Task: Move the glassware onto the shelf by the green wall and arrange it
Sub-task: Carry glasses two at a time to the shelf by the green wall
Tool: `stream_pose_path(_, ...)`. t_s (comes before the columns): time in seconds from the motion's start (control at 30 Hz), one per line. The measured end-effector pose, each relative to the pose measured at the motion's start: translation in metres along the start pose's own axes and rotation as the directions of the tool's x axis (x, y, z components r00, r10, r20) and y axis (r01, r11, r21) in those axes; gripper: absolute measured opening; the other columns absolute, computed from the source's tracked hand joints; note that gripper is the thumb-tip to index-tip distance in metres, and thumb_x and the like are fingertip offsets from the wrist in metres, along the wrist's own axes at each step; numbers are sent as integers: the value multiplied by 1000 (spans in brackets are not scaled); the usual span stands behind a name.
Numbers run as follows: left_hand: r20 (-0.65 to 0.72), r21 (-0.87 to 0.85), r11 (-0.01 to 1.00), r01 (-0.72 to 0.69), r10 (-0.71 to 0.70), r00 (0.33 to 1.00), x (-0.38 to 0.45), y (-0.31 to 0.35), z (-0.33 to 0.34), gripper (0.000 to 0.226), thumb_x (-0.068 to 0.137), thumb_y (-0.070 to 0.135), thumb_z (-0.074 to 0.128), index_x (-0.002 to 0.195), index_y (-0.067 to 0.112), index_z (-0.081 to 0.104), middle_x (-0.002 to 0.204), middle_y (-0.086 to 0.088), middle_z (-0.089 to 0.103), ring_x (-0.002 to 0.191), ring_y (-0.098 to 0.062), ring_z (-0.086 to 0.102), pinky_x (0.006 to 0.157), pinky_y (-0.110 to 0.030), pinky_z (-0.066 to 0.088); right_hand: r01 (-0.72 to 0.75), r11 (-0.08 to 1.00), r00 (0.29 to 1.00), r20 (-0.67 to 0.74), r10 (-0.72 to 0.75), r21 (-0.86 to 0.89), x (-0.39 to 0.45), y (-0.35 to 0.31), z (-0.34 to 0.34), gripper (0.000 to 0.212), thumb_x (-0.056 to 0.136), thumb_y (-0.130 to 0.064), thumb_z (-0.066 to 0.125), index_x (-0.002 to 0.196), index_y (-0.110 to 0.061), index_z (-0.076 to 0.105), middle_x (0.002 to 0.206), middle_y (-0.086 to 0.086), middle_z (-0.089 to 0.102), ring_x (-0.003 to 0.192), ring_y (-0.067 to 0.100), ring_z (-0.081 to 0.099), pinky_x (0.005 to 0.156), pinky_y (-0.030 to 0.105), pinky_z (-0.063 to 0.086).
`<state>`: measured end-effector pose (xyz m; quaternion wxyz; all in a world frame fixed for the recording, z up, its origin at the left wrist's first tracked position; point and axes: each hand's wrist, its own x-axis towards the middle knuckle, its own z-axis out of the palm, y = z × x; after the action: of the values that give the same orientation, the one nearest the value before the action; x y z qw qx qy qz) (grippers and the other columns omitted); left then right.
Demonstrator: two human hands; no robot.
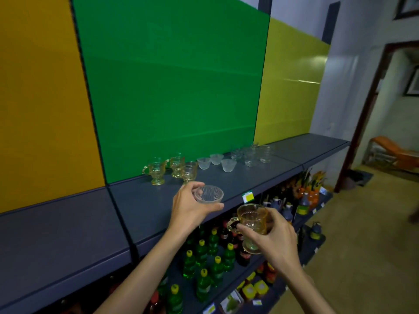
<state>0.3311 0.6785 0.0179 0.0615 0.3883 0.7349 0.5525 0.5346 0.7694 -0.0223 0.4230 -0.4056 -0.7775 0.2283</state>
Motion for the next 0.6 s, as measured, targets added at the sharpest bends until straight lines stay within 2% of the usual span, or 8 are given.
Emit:
stream_pose_path(0.23, -2, 101, 993, 66, -66, 998, 91, -18, 86, 87, 56, 50, 91, 131, 17, 62, 121, 0, 68, 112, -16, 63, 98, -34, 50, 50, 997, 998, 51, -47, -56, 119, 44, 8, 64, 54, -71, 81, 103, -34, 62, 94, -16, 69, 89, 9, 65, 75, 33, 53)
stream_pose_path(0.33, -16, 171, 981, 87, -86, 996, 123, -30, 114, 87, 65, 48, 88, 138, 12, 55, 128, -4, 64, 119, -22, 59, 100, -34, 47, 77, 997, 996, 54, -76, -22, 167, 51, 13, 65, 55, -69, 82, 103, -33, 59, 97, -13, 67, 88, 10, 64, 74, 33, 52)
stream_pose_path(0.43, -44, 211, 969, 126, -120, 992, 146, -39, 135, 92, 70, 46, 86, 145, 10, 48, 136, -9, 60, 126, -27, 55, 105, -40, 45, 62, 998, 997, 52, -64, 26, 204, 57, 22, 63, 55, -67, 83, 100, -32, 56, 95, -11, 67, 87, 13, 63, 74, 35, 51)
stream_pose_path(0.6, -81, 291, 933, 210, -195, 977, 183, -52, 159, 94, 73, 42, 84, 150, 11, 40, 141, -11, 55, 131, -32, 51, 106, -45, 43, 41, 995, 992, 119, -52, 92, 250, 75, 45, 64, 54, -67, 84, 98, -30, 55, 92, -11, 66, 87, 16, 63, 77, 38, 52)
